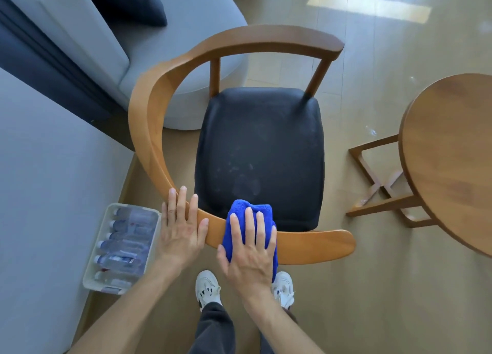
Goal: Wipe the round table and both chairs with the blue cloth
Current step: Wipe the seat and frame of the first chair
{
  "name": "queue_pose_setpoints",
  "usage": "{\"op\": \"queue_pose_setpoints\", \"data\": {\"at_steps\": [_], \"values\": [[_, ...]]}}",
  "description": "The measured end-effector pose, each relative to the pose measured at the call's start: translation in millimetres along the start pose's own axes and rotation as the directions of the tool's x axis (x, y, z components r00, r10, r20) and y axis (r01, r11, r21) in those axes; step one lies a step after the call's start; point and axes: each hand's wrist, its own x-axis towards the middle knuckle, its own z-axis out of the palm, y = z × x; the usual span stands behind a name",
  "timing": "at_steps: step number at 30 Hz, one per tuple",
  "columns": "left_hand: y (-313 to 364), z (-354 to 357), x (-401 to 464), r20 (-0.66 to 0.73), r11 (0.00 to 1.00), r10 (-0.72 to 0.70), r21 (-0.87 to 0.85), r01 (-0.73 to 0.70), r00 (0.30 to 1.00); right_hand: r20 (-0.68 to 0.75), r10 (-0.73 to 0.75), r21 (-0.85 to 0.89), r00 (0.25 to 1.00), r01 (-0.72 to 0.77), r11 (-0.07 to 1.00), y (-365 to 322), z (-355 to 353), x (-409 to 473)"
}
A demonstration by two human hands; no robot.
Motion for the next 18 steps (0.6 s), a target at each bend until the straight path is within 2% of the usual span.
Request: {"op": "queue_pose_setpoints", "data": {"at_steps": [3,5,7,9,11,13,16,18], "values": [[0.3,-4.3,0.3,0.001,1.000,0.027,-0.014,-0.026,1.000,0.003,-0.004,0.018,1.000,0.004,1.000,-14.3,0.4,5.6],[-1.3,-4.6,-0.8,0.005,0.999,0.042,-0.028,-0.042,0.999,-0.009,-0.089,0.062,0.996,0.089,0.994,-7.2,-0.6,6.3],[-5.1,-4.5,-1.4,-0.007,0.997,0.054,-0.055,-0.054,0.999,-0.025,-0.202,0.084,0.979,0.203,0.976,21.6,-5.6,0.5],[-8.6,-4.2,-0.5,-0.019,0.994,0.089,-0.064,-0.090,0.996,-0.024,-0.219,0.046,0.976,0.219,0.975,72.5,-15.4,-11.2],[-10.5,-3.7,-0.4,-0.038,0.991,0.104,-0.076,-0.107,0.994,-0.007,-0.128,0.013,0.992,0.128,0.992,132.0,-31.9,-19.4],[-9.6,-3.1,-1.0,-0.054,0.990,0.098,-0.096,-0.103,0.994,0.008,0.054,0.034,0.998,-0.055,0.998,170.8,-46.8,-20.3],[-7.1,-1.5,-0.8,-0.063,0.989,0.105,-0.098,-0.111,0.992,-0.035,0.316,0.108,0.948,-0.311,0.944,165.0,-44.0,-16.5],[-6.2,-0.8,0.4,-0.053,0.991,0.095,-0.089,-0.100,0.994,-0.086,0.395,0.073,0.914,-0.390,0.918,141.9,-34.0,-17.7]]}}
